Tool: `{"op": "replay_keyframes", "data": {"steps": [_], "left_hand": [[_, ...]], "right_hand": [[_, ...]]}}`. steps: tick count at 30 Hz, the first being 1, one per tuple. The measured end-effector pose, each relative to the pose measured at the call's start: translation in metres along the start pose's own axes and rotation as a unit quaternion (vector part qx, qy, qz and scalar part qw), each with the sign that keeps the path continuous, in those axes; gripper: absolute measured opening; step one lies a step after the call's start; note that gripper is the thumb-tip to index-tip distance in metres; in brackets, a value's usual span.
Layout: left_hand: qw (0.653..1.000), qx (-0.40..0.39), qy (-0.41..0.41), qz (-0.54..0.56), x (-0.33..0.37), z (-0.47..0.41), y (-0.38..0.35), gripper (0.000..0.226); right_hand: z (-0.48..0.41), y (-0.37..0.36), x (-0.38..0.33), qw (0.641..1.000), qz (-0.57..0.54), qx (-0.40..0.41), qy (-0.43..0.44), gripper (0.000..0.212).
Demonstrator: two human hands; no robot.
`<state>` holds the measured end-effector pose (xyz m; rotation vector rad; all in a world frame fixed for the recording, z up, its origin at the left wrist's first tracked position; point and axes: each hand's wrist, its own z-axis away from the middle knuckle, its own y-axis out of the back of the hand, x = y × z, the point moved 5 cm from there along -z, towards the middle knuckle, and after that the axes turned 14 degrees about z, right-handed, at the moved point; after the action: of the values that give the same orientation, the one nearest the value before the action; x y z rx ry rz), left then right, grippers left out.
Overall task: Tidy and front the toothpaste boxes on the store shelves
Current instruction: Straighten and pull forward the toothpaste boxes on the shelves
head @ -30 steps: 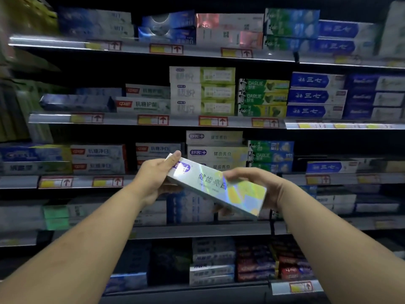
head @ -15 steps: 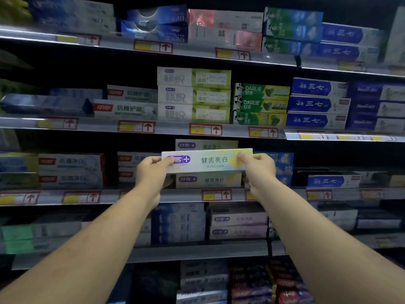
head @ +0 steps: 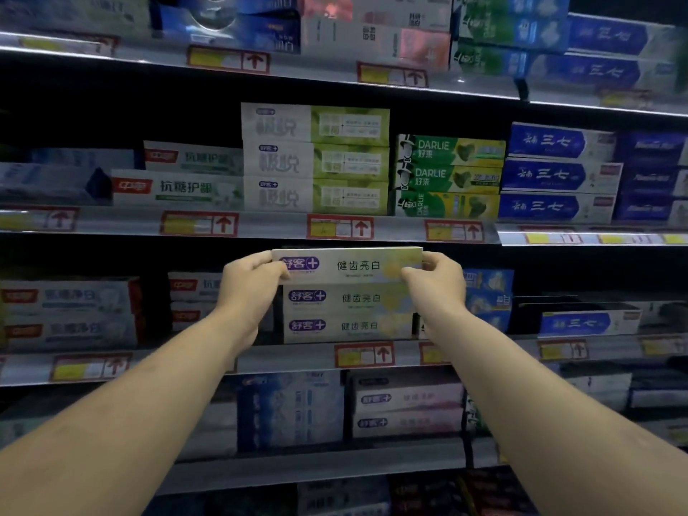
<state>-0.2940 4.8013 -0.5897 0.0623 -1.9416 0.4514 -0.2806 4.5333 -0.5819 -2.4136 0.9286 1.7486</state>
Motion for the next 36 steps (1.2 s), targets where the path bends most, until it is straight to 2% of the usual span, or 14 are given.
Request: {"op": "replay_keyframes", "data": {"steps": [4,9,11,13,14,17,20,23,26,28,32,36], "left_hand": [[1.0,-0.021,-0.009,-0.007,-0.006,-0.009,0.001,0.027],[0.999,-0.048,-0.004,0.0,-0.009,-0.018,-0.003,0.026],[0.997,-0.053,-0.002,-0.054,-0.01,-0.019,-0.003,0.035],[0.989,-0.056,-0.007,-0.139,-0.011,-0.017,-0.001,0.06],[0.984,-0.063,-0.013,-0.165,-0.011,-0.017,-0.001,0.066],[0.977,-0.083,-0.028,-0.194,-0.008,-0.013,-0.003,0.067],[0.967,-0.094,-0.034,-0.235,-0.006,-0.011,-0.001,0.062],[0.941,-0.104,-0.033,-0.32,-0.004,-0.006,-0.001,0.063],[0.894,-0.121,-0.027,-0.43,-0.005,-0.002,0.001,0.074],[0.869,-0.131,-0.023,-0.476,-0.003,0.005,0.002,0.074],[0.804,-0.159,-0.076,-0.567,0.015,0.026,-0.013,0.073],[0.8,-0.187,-0.113,-0.559,0.032,0.05,-0.037,0.073]], "right_hand": [[-0.01,-0.005,0.006,1.0,-0.004,-0.004,0.013,0.043],[-0.019,-0.012,0.01,0.999,0.025,-0.011,0.019,0.055],[-0.021,-0.014,0.014,0.998,0.053,-0.014,0.025,0.049],[-0.021,-0.016,0.018,0.997,0.076,-0.019,0.028,0.046],[-0.021,-0.016,0.019,0.995,0.092,-0.017,0.029,0.048],[-0.019,-0.019,0.017,0.987,0.157,-0.022,0.036,0.065],[-0.018,-0.02,0.017,0.977,0.203,-0.046,0.036,0.07],[-0.015,-0.017,0.014,0.963,0.258,-0.052,0.051,0.063],[-0.009,-0.01,0.01,0.943,0.32,-0.056,0.067,0.063],[-0.002,-0.003,0.006,0.927,0.358,-0.055,0.1,0.064],[0.011,0.021,-0.005,0.903,0.402,-0.053,0.141,0.067],[0.026,0.054,-0.017,0.889,0.423,-0.056,0.166,0.072]]}}
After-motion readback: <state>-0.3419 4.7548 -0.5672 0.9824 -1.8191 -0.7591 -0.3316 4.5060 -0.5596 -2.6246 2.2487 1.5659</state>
